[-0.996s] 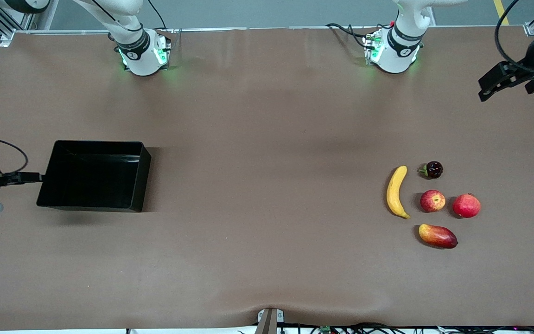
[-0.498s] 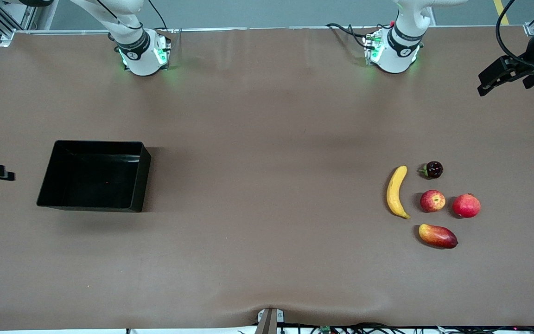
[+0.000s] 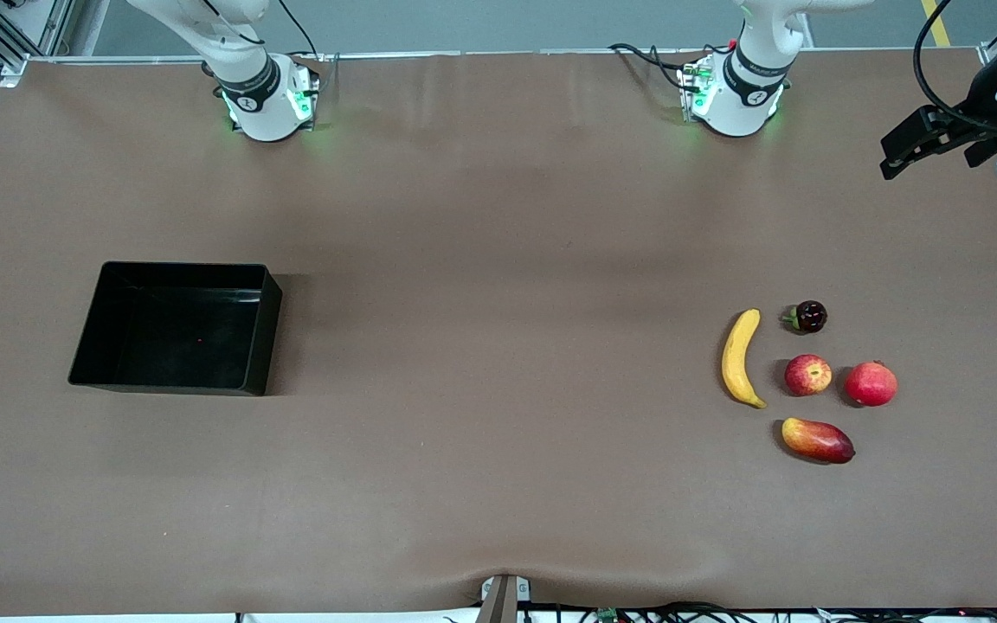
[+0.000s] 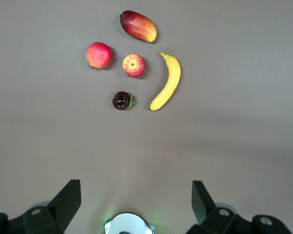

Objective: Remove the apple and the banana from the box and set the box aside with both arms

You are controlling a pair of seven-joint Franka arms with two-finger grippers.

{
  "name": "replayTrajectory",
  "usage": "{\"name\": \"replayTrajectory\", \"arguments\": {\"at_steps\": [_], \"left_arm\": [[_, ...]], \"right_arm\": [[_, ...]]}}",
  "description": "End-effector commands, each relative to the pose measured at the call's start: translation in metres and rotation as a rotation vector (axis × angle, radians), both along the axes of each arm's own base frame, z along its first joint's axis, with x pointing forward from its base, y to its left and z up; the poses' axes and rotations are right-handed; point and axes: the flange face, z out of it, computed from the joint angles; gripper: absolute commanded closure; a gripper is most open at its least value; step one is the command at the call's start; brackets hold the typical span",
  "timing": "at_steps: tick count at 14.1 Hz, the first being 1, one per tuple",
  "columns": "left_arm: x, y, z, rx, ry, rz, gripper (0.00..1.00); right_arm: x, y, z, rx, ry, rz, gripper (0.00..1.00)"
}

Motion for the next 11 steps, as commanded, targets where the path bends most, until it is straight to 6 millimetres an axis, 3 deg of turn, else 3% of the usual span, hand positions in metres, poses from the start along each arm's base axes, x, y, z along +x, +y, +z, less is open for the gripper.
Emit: {"name": "replayTrajectory", "arguments": {"at_steps": [1,4,6,7,9,11], "left_arm": [[-0.006,0.004,0.0,-0.015,0.0,0.018,0.0],[-0.005,0.01,0.001,-0.016,-0.004,0.029,0.0],[-0.002,0.012,0.0,-0.018,-0.003,0.033,0.0],[-0.001,0.011,-0.002,-0.016,0.0,0.032,0.0],[0.001,0.012,-0.001,-0.012,-0.001,0.015,0.0],[0.001,0.014,0.004,-0.007,-0.012,0.017,0.0]], "right_arm": [[-0.025,0.012,0.002,-0.04,0.063,-0.03,0.0],[-0.049,0.009,-0.002,-0.003,0.065,-0.031,0.0],[-0.055,0.006,-0.006,0.008,0.062,-0.049,0.0],[-0.055,0.012,-0.004,0.006,0.047,-0.064,0.0],[-0.064,0.042,-0.004,-0.012,0.056,-0.195,0.0],[-0.067,0.068,-0.002,-0.04,0.056,-0.188,0.0]]}}
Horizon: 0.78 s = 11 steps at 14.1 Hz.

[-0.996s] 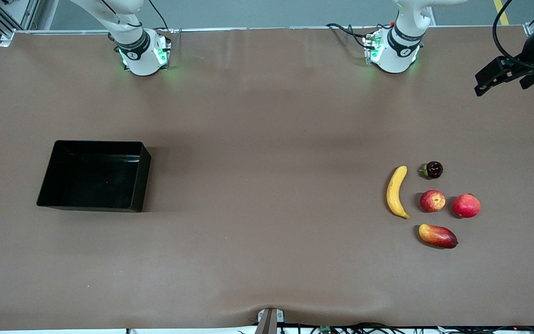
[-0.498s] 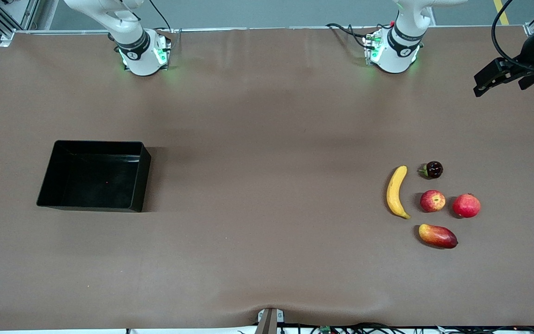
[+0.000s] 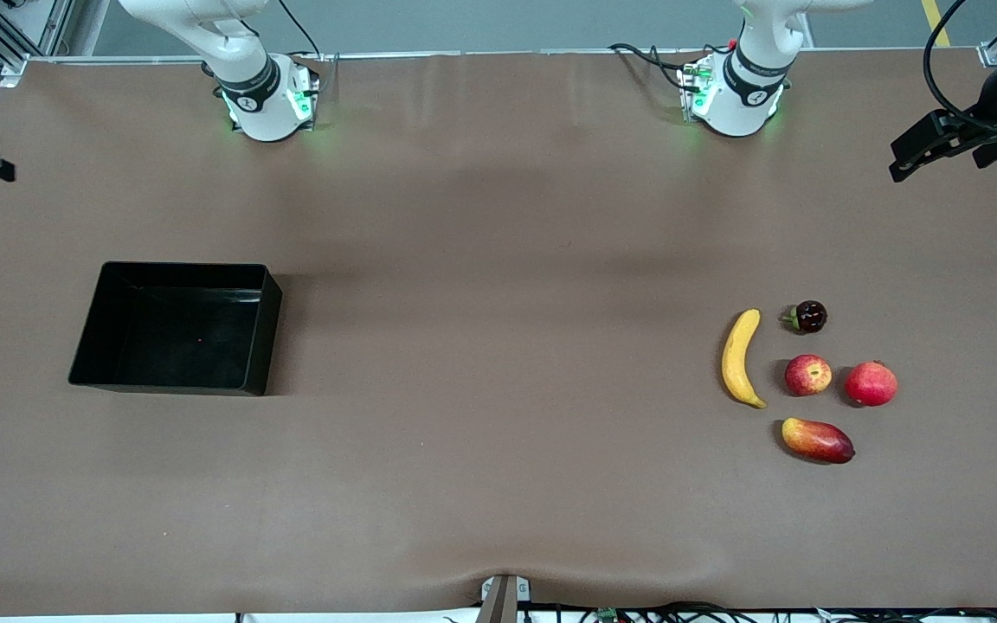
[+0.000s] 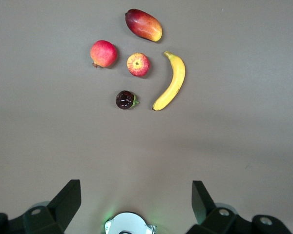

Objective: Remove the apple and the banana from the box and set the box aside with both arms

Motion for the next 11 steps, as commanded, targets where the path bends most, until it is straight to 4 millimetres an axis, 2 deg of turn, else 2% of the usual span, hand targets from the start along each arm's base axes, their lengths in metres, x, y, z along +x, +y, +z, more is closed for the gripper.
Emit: {"name": "replayTrajectory", "arguments": {"at_steps": [1,6,11], "left_arm": [[-0.001,0.003,0.009,-0.004,-0.02,-0.001,0.0],[-0.001,0.003,0.014,-0.006,-0.029,-0.001,0.0],[-0.001,0.003,0.012,-0.004,-0.023,-0.002,0.0]], "right_arm": [[-0.015,0.024,0.004,-0.039,-0.011,-0.016,0.0],[-0.036,0.005,0.0,-0.039,-0.029,-0.048,0.0],[-0.032,-0.01,0.007,-0.047,-0.048,-0.07,0.0]]}}
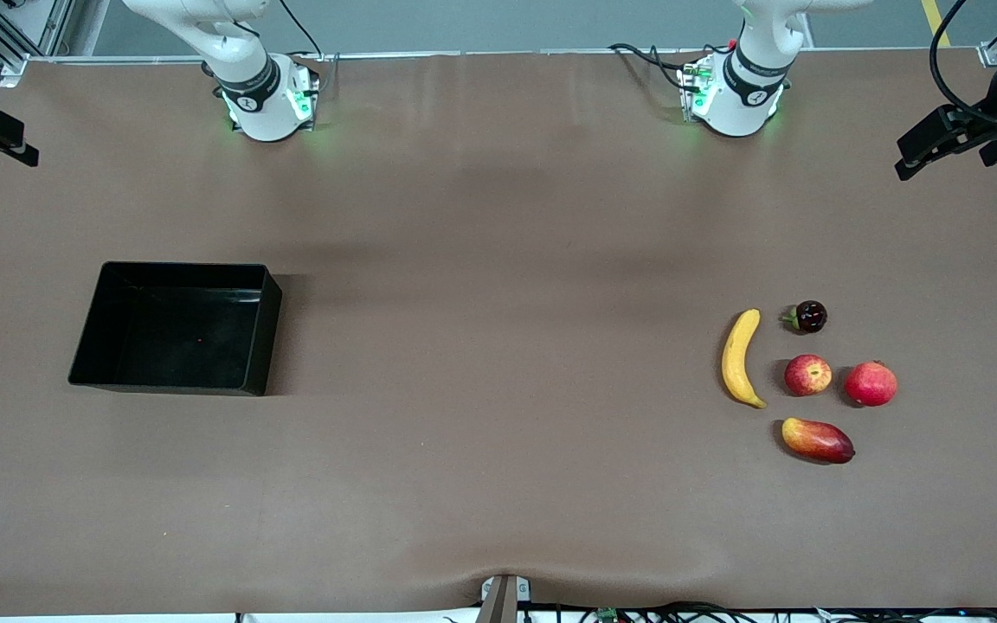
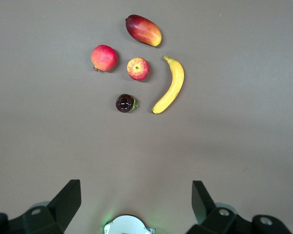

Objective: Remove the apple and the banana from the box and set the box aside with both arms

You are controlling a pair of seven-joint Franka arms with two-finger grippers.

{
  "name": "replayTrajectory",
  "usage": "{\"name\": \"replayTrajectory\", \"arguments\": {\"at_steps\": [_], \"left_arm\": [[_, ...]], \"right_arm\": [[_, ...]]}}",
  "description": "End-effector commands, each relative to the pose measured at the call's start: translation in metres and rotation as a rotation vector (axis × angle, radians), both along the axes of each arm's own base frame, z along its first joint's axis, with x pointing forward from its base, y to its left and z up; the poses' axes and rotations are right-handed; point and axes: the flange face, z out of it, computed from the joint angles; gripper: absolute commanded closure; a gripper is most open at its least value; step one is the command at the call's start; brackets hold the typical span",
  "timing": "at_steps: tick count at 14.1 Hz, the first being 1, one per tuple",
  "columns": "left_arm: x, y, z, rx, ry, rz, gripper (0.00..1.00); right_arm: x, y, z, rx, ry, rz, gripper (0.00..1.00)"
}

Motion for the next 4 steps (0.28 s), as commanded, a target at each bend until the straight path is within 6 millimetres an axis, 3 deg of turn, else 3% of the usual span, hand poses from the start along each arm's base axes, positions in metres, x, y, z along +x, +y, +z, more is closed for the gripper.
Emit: {"name": "replayTrajectory", "arguments": {"at_steps": [1,4], "left_arm": [[-0.0009,0.0032,0.0045,-0.002,-0.005,-0.002,0.0],[-0.001,0.0072,0.0034,-0.002,0.001,0.004,0.0]], "right_arm": [[-0.0073,-0.0036,0.0057,-0.028,-0.021,0.0,0.0],[-0.007,0.0012,0.0056,-0.027,-0.019,0.007,0.0]]}}
